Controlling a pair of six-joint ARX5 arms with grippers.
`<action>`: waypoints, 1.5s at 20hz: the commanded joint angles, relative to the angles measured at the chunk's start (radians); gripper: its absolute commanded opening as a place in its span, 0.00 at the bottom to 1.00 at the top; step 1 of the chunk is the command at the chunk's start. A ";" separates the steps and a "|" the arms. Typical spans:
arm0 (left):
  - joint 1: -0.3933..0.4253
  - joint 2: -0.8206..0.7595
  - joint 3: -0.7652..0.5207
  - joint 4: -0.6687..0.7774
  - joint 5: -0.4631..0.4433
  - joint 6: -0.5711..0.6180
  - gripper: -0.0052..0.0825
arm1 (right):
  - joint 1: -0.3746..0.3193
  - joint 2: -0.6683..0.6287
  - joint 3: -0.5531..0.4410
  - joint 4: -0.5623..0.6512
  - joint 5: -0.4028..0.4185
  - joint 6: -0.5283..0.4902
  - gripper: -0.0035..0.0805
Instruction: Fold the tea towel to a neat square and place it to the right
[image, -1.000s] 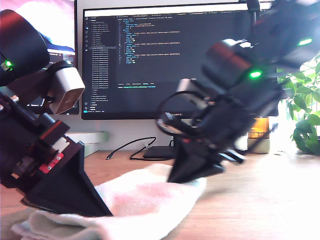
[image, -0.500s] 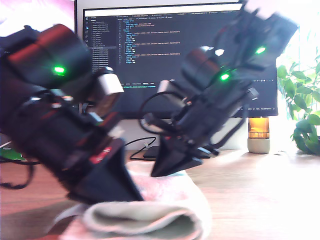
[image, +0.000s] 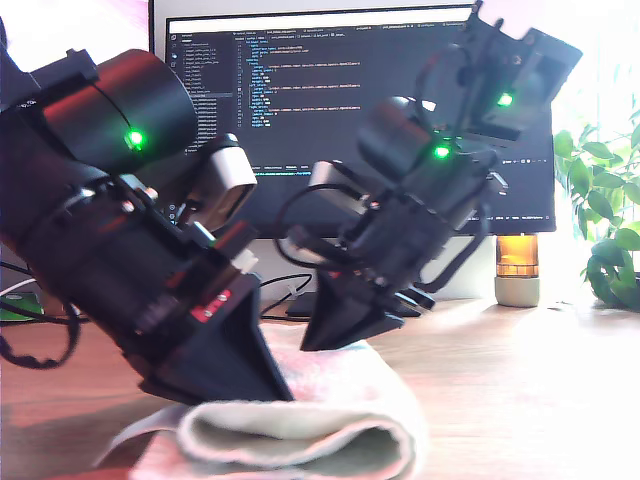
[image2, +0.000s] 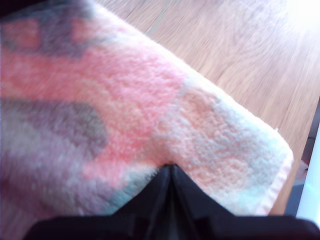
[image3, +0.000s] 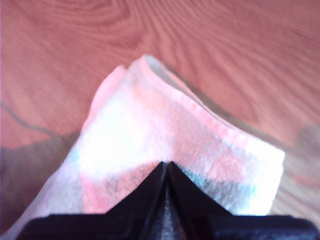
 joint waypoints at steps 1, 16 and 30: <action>-0.002 -0.040 -0.019 -0.007 -0.009 0.011 0.04 | -0.010 -0.008 0.008 -0.018 -0.015 0.001 0.03; 0.020 -0.175 -0.021 0.015 -0.168 0.214 0.04 | -0.002 -0.319 -0.003 -0.270 0.029 -0.231 0.03; 0.227 -0.175 -0.079 0.193 0.214 0.356 0.04 | 0.118 -1.134 -0.516 -0.150 0.302 -0.292 0.03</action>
